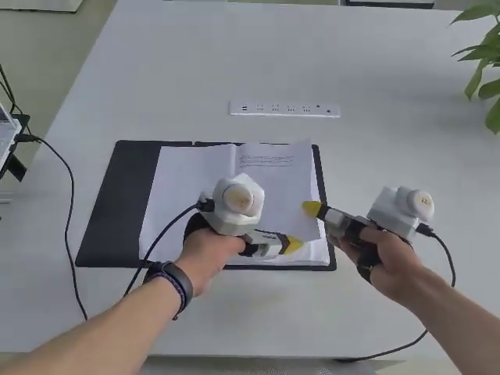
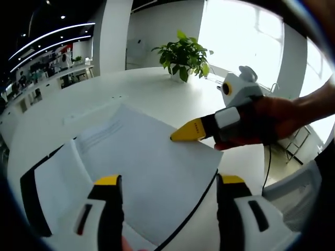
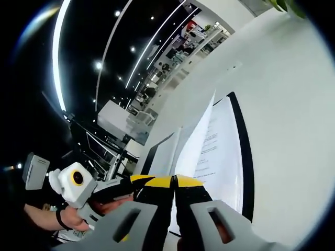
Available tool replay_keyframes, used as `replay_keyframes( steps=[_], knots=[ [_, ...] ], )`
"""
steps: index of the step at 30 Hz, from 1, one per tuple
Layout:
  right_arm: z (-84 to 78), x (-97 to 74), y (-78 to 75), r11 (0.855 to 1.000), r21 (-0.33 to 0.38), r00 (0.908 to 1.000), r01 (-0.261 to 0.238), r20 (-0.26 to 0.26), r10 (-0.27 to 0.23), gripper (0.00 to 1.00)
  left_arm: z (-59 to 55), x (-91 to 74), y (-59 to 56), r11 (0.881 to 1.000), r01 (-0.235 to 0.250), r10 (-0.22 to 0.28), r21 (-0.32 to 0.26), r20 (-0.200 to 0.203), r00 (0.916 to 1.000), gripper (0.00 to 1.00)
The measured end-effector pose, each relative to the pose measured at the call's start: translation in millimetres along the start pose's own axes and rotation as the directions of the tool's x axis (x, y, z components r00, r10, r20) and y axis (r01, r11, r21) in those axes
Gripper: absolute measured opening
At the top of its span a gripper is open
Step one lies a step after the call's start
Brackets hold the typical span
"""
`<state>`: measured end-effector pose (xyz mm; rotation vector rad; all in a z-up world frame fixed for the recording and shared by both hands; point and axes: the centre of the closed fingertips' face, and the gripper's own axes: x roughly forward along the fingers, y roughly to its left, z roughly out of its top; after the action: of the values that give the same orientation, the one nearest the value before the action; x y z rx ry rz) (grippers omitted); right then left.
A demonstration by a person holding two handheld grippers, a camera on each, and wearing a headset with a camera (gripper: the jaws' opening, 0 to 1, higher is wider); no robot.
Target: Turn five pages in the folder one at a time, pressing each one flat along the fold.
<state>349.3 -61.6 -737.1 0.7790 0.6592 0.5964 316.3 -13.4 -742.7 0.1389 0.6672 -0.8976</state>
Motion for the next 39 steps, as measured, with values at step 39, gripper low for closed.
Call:
replay_keyframes(
  steps=[39],
  knots=[
    [-12.9, 52.0, 120.3, 0.979, -0.135, 0.9880, -0.153, -0.040, 0.149, 0.00, -30.3, -127.1, 87.9, 0.982, -0.177, 0.183, -0.071, 0.104, 0.9775, 0.77]
  ],
)
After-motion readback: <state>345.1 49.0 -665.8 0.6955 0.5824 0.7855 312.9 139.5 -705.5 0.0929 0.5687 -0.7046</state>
